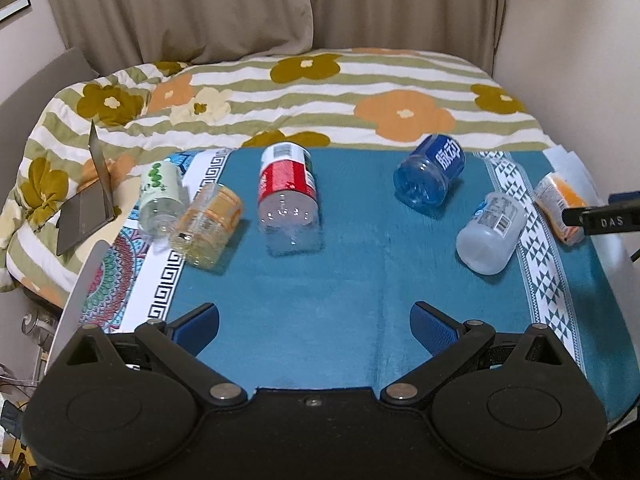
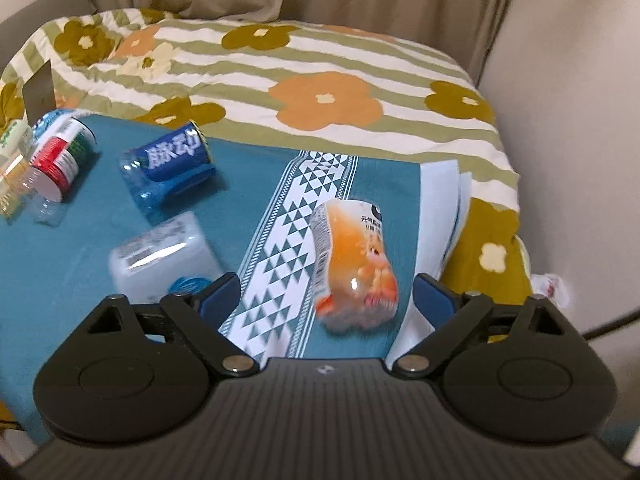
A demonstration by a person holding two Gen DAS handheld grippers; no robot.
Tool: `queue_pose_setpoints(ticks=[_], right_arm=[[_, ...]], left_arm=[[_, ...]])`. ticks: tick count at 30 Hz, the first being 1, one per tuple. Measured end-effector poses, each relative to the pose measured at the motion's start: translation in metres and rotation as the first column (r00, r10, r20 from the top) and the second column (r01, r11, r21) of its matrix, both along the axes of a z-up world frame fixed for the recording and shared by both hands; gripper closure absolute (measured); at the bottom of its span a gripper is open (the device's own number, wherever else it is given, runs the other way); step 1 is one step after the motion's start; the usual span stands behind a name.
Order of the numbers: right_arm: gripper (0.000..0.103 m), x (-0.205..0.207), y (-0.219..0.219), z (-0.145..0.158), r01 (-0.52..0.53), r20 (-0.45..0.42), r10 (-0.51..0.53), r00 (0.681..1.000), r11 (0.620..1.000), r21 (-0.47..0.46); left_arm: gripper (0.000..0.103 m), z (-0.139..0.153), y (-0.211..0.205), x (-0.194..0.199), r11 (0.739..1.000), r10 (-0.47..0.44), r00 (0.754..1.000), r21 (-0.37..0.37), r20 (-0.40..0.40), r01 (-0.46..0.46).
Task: Flip cup upright
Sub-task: 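Reach the right gripper to the orange-labelled bottle and close on it, then lift the orange-labelled bottle with the right gripper and carry it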
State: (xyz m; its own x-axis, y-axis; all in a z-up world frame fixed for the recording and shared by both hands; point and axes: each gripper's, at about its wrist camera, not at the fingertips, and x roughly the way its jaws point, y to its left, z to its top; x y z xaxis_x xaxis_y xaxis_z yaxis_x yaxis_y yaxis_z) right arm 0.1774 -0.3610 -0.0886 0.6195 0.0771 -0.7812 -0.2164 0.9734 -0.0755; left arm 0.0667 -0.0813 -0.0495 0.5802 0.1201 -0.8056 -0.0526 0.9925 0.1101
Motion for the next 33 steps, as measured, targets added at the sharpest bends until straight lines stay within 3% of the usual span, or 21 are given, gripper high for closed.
queue_pose_setpoints(ticks=[7, 11, 14, 21, 33], right_arm=[[0.001, 0.031, -0.006, -0.028, -0.056, -0.036, 0.055, 0.998, 0.998, -0.024], [0.011, 0.040, -0.008, -0.041, -0.072, -0.068, 0.070, 0.995, 0.997, -0.024], [0.012, 0.042, -0.010, -0.045, -0.073, -0.074, 0.071, 0.995, 0.997, -0.027], [0.026, 0.046, -0.013, -0.049, -0.081, -0.079, 0.078, 0.994, 0.996, -0.025], [0.026, 0.033, -0.010, -0.032, -0.045, -0.049, 0.046, 0.998, 0.999, 0.006]], left_arm=[[0.000, -0.013, -0.008, 0.022, 1.000, 0.013, 1.000, 0.014, -0.021, -0.013], [0.000, -0.018, -0.014, 0.032, 1.000, 0.007, 1.000, 0.012, -0.030, -0.006], [0.000, -0.022, -0.017, 0.037, 1.000, -0.003, 0.999, 0.008, -0.038, 0.004], [0.000, -0.027, -0.023, 0.043, 1.000, -0.019, 0.999, -0.006, -0.042, 0.019], [0.000, -0.018, -0.016, 0.036, 0.999, -0.034, 0.999, -0.023, -0.015, 0.034]])
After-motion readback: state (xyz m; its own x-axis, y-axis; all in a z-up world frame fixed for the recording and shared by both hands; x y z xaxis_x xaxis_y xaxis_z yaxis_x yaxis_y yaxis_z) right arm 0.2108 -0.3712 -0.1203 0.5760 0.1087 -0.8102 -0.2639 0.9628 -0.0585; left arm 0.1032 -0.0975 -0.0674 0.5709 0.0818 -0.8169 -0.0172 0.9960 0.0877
